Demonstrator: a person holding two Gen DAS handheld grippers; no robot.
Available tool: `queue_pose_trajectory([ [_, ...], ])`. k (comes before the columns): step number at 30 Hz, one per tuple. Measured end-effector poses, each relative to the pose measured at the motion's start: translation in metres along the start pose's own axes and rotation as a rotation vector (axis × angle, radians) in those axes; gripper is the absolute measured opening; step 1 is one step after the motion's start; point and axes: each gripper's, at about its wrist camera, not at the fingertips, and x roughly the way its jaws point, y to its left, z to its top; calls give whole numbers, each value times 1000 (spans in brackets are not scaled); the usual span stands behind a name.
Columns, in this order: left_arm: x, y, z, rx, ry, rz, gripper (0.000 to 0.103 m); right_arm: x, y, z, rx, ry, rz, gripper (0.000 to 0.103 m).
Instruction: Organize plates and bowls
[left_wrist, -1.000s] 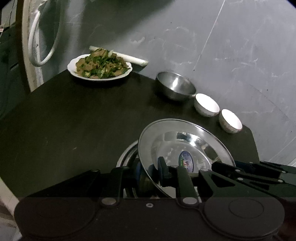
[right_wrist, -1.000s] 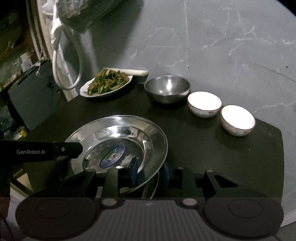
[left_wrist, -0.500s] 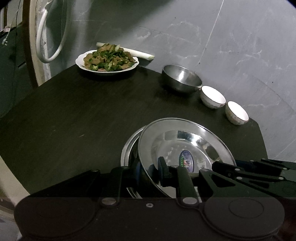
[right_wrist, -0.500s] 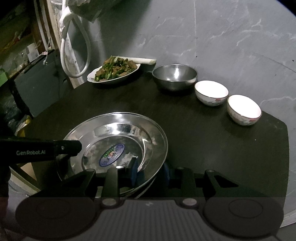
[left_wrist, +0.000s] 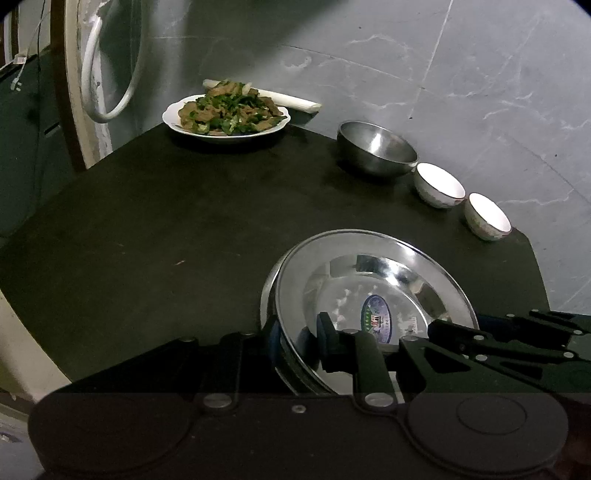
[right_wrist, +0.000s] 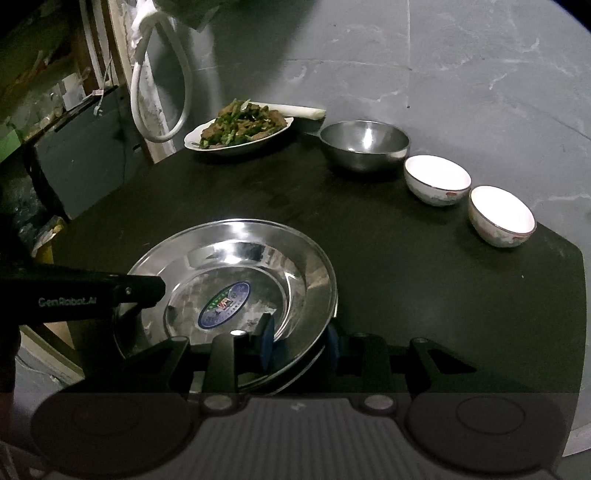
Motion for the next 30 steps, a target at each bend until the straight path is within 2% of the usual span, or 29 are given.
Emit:
queue_pose_trajectory([
  [14,9,4,4,14,41,47,26,7,16,0,-76,2,-13,36],
  [30,15,4,5,2,66,58,27,11,22,-4,-139,22,-8,38],
])
